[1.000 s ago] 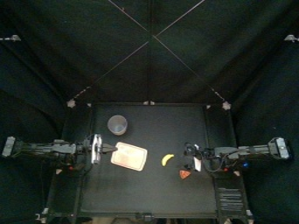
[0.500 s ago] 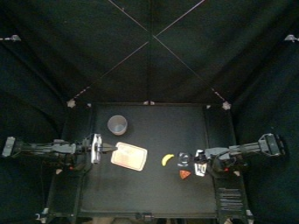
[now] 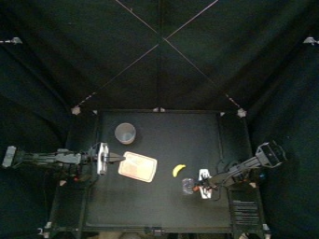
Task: Pick the pie then place it on the pink plate
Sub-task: Pick the pie
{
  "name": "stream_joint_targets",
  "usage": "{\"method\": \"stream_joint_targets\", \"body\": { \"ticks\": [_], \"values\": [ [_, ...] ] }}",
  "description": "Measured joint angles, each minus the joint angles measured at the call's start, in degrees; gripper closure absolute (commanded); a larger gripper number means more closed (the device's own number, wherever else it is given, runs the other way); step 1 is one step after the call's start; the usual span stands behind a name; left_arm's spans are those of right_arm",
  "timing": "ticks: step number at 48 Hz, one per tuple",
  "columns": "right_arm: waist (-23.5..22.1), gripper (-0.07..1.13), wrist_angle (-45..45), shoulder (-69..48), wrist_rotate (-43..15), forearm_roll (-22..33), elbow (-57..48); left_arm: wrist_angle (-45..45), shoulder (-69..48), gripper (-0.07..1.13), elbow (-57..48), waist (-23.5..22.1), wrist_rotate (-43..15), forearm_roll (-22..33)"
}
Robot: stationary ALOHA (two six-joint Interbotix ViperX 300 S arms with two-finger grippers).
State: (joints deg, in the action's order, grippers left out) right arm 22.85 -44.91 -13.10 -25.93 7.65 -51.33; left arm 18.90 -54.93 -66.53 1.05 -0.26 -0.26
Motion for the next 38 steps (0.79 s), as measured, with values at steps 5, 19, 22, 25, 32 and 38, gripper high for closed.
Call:
{"method": "stream_joint_targets", "body": {
  "ticks": [5, 19, 22, 25, 32, 38],
  "values": [
    [0.1, 0.01, 2.5, 1.1, -0.4, 0.0, 0.0, 0.0, 0.0, 1.07, -0.4, 0.3, 0.0, 0.0],
    [0.0, 0.01, 4.7, 3.9, -0.4, 1.2, -0.3, -0.1, 0.0, 1.07, -1.2, 0.8, 0.0, 0.0],
    [0.0, 0.01, 5.0, 4.7, -0.4, 1.8, -0.3, 0.0, 0.0, 1.07, -1.2, 1.0, 0.0, 0.0],
    [0.0, 0.01, 5.5, 5.3, -0.4, 2.1, -0.3, 0.0, 0.0, 1.07, -1.2, 1.0, 0.0, 0.0],
    [-0.3, 0.02, 7.4, 6.3, -0.4, 2.2, -0.3, 0.0, 0.1, 1.07, -1.1, 1.0, 0.0, 0.0],
    [-0.4, 0.06, 8.2, 6.7, -0.4, 2.3, -0.6, 0.0, 0.1, 1.07, -1.2, 1.1, 0.0, 0.0]
  ]
}}
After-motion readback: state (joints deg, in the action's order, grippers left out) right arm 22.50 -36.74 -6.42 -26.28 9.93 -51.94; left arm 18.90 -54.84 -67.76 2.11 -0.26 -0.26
